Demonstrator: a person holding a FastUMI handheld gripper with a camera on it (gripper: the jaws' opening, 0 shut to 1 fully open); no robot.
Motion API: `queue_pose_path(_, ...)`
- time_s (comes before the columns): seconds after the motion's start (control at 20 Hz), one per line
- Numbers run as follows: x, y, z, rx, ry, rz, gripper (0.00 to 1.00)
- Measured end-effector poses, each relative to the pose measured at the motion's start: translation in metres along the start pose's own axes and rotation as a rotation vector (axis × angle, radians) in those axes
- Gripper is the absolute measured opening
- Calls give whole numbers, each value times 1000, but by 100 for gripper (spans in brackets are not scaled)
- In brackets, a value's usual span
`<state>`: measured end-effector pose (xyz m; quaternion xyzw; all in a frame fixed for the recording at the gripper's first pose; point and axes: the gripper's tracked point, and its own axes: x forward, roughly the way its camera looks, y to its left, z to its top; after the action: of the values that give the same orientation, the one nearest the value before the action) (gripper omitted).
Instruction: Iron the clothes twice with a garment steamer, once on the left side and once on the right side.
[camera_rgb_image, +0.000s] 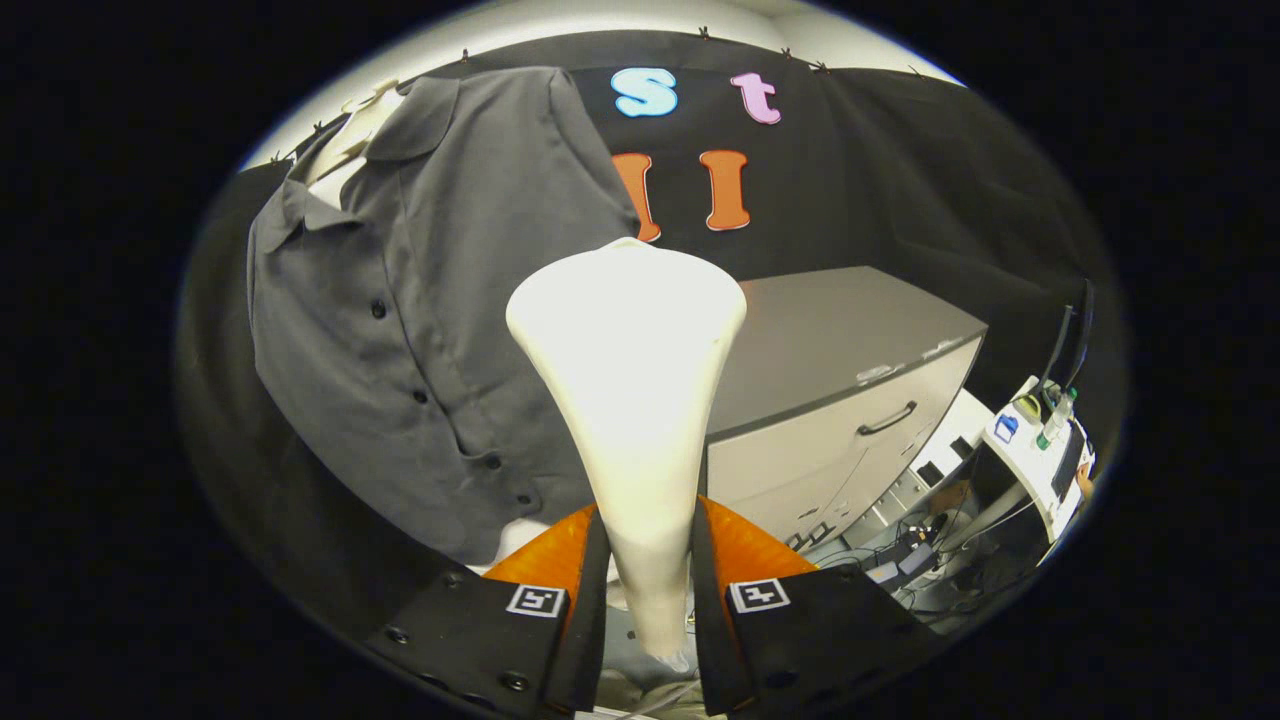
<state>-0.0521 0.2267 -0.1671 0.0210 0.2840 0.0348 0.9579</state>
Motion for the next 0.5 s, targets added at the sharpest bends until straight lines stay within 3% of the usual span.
queue_pose_path(0.5,-63,-57,111,-41,-224,89,46)
